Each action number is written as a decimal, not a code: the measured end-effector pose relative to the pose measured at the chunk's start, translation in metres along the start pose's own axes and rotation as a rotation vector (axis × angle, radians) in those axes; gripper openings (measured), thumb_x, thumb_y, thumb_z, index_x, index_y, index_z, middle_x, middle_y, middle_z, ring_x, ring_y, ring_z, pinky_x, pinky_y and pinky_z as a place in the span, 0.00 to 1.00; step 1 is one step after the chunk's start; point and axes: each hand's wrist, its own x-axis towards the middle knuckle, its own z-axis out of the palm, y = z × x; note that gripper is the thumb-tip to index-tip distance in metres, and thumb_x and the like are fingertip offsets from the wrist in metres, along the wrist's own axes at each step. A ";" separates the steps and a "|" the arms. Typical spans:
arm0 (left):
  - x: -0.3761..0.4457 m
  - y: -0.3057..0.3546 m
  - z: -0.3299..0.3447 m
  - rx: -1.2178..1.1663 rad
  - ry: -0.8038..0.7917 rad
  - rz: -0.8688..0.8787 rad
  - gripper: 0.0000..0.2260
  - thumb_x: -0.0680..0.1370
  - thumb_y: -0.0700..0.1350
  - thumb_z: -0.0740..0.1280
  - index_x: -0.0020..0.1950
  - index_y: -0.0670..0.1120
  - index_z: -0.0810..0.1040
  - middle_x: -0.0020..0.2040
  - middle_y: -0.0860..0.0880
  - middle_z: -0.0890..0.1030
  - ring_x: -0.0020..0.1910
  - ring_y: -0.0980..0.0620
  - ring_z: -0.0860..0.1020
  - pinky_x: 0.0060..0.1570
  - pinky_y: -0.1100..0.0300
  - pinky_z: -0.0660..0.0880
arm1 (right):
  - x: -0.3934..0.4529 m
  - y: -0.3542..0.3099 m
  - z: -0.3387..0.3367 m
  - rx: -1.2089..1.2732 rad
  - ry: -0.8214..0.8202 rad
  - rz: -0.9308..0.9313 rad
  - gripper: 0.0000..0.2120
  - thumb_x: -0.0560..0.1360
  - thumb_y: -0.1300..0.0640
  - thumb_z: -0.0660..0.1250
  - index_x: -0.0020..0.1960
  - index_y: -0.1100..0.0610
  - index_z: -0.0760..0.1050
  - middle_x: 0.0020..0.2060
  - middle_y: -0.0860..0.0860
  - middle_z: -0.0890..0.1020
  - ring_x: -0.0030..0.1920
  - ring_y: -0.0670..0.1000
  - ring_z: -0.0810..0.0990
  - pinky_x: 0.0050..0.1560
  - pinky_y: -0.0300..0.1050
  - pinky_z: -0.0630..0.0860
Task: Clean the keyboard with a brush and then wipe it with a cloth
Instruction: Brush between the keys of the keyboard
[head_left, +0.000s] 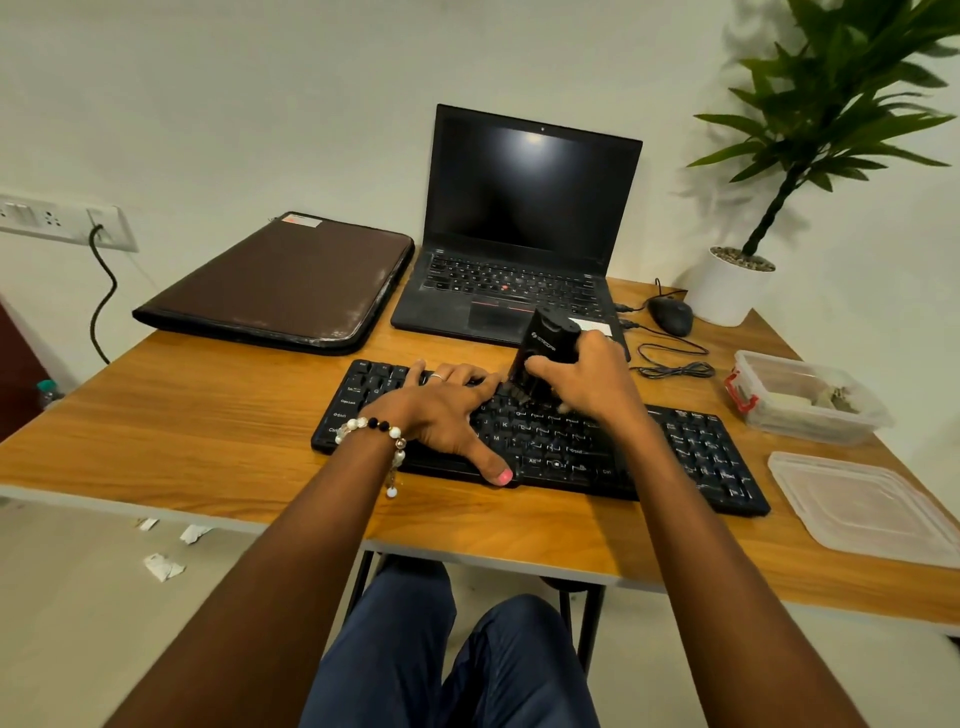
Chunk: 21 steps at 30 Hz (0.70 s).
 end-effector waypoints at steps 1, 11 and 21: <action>0.000 -0.001 0.000 0.000 0.002 0.001 0.57 0.62 0.71 0.70 0.79 0.55 0.40 0.78 0.56 0.46 0.77 0.49 0.42 0.70 0.38 0.30 | -0.001 0.002 -0.006 -0.031 -0.023 0.014 0.12 0.72 0.51 0.71 0.49 0.57 0.73 0.39 0.50 0.80 0.34 0.49 0.81 0.29 0.40 0.77; 0.001 -0.001 0.001 -0.002 0.006 0.009 0.57 0.61 0.72 0.70 0.78 0.56 0.40 0.78 0.56 0.46 0.77 0.49 0.42 0.70 0.38 0.30 | -0.012 0.013 -0.025 0.055 -0.071 -0.027 0.19 0.70 0.56 0.74 0.58 0.59 0.75 0.49 0.54 0.82 0.45 0.52 0.82 0.45 0.51 0.82; 0.002 -0.002 0.001 -0.005 0.006 0.012 0.57 0.61 0.72 0.70 0.78 0.55 0.40 0.78 0.56 0.46 0.77 0.49 0.41 0.70 0.37 0.30 | -0.013 -0.002 -0.031 -0.299 -0.065 -0.118 0.22 0.69 0.55 0.74 0.59 0.60 0.73 0.50 0.53 0.78 0.49 0.52 0.77 0.43 0.43 0.77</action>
